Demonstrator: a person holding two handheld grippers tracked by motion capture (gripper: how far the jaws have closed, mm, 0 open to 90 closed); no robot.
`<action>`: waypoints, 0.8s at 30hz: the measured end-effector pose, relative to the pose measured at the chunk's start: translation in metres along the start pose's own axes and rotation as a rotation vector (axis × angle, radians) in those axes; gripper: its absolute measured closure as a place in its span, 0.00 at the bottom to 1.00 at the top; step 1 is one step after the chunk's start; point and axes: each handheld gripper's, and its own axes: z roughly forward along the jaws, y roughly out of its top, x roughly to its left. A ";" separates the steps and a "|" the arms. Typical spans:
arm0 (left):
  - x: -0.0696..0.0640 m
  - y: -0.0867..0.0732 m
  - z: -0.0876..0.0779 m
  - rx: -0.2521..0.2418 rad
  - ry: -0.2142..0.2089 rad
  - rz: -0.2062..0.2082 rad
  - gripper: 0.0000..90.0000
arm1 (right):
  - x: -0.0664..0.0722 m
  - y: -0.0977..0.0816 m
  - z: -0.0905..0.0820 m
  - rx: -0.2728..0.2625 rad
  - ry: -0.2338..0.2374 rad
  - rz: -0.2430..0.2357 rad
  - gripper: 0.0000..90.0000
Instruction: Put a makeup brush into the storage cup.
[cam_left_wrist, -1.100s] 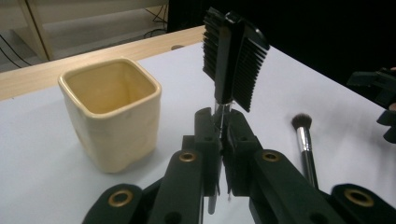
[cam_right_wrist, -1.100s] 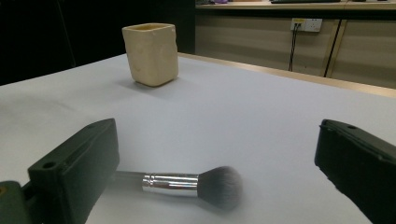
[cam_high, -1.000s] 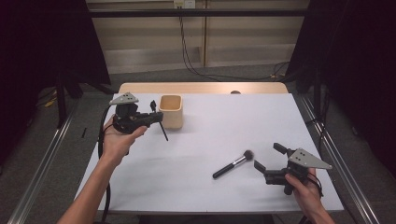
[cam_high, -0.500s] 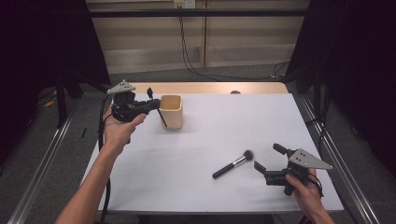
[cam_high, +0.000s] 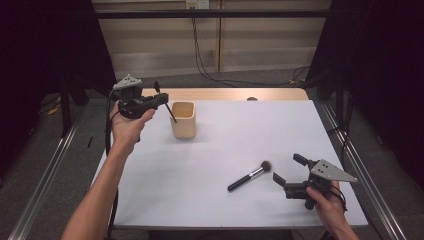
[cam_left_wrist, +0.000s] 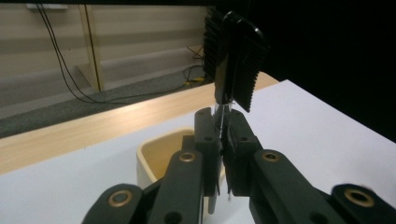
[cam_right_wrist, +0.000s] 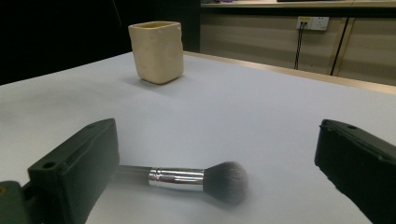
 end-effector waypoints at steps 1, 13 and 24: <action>0.000 0.002 0.001 -0.009 0.001 0.001 0.95 | 0.000 0.000 0.000 0.000 -0.001 0.001 0.00; 0.000 0.011 0.021 -0.028 0.031 0.038 0.95 | 0.000 0.000 0.000 0.002 0.002 0.002 0.00; 0.005 0.003 0.036 0.017 0.062 0.042 0.95 | 0.000 0.000 -0.001 0.004 0.003 0.002 0.00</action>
